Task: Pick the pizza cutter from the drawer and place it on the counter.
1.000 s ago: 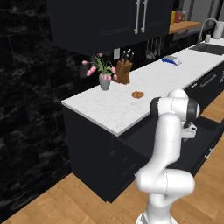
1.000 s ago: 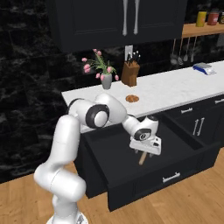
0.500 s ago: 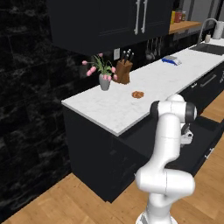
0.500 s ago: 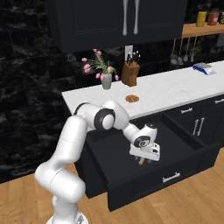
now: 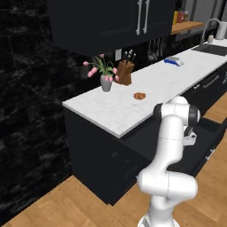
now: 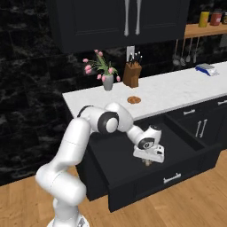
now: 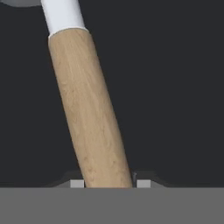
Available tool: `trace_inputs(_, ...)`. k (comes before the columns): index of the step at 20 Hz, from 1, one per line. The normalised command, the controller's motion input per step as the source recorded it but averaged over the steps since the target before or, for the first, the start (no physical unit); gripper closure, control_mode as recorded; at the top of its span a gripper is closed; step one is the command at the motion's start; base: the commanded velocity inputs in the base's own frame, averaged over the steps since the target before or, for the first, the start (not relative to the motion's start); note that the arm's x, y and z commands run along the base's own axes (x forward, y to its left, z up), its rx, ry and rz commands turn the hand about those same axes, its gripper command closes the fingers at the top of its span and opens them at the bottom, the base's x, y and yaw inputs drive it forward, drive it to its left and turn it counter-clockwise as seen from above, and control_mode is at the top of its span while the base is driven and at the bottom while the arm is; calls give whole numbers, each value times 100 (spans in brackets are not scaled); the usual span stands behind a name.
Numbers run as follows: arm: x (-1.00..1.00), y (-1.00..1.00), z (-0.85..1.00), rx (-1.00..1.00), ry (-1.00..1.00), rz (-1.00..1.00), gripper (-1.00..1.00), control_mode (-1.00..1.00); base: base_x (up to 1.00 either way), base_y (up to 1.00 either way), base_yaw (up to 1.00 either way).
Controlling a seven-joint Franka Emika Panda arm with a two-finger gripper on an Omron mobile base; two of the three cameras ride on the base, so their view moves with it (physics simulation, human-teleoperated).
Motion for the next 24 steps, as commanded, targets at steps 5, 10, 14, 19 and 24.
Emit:
trace_inputs(5, -36, 4, 79, 0, -15, -1, 100, -100, 0, 0, 0)
trace_inputs(10, -21, 34, 100, -6, -26, 0, 100, -100, 0, 0, 0)
trace_inputs(14, -1, 66, 100, -17, -24, -4, 100, -100, 0, 0, 0)
trace_inputs(19, 14, 96, 100, -21, -26, -1, 100, -100, 0, 0, 0)
trace_inputs(24, 46, 100, 100, -8, -13, 0, 100, -100, 0, 0, 0)
